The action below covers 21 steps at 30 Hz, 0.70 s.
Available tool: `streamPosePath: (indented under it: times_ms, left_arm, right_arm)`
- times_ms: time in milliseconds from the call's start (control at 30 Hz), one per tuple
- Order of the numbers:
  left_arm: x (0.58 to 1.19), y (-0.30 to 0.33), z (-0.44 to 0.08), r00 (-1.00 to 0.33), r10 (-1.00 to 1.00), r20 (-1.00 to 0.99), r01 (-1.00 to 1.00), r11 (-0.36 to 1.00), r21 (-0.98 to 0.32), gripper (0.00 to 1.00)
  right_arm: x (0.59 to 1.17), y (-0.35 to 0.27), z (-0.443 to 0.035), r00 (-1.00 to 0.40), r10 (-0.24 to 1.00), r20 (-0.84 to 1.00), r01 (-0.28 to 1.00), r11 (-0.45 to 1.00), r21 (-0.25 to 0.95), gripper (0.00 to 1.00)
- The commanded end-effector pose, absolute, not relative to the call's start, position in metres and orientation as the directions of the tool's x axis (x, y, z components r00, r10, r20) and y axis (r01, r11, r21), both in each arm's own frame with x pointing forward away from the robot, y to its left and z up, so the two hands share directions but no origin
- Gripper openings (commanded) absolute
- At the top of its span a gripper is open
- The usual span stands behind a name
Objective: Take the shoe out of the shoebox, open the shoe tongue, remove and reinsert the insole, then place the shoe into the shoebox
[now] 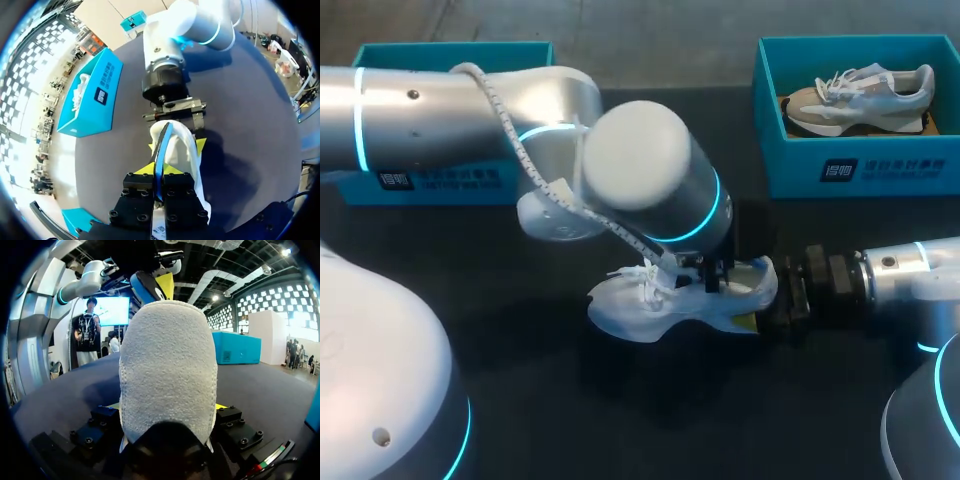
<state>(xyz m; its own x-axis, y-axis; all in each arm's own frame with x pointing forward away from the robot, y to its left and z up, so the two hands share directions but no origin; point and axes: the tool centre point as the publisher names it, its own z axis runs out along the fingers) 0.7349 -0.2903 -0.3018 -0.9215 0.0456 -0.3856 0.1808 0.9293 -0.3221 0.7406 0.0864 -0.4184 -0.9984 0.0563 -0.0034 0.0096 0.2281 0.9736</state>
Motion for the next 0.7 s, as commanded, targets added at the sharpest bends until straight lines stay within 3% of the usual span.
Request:
streamPosePath:
  times_ms: [33, 700]
  left_arm:
    - [0.733, -0.293, -0.297, -0.928, 0.058, -0.368, 0.196, 0.916, -0.351, 0.0]
    - [0.711, -0.321, -0.278, -0.962, 0.111, -0.249, 0.223, 0.846, -0.484, 0.0]
  right_arm:
    - [0.74, 0.088, -0.421, -0.998, 0.057, -0.005, 0.009, 0.23, 0.973, 0.0]
    - [0.74, 0.088, -0.421, -0.998, 0.057, -0.005, 0.009, 0.23, 0.973, 0.0]
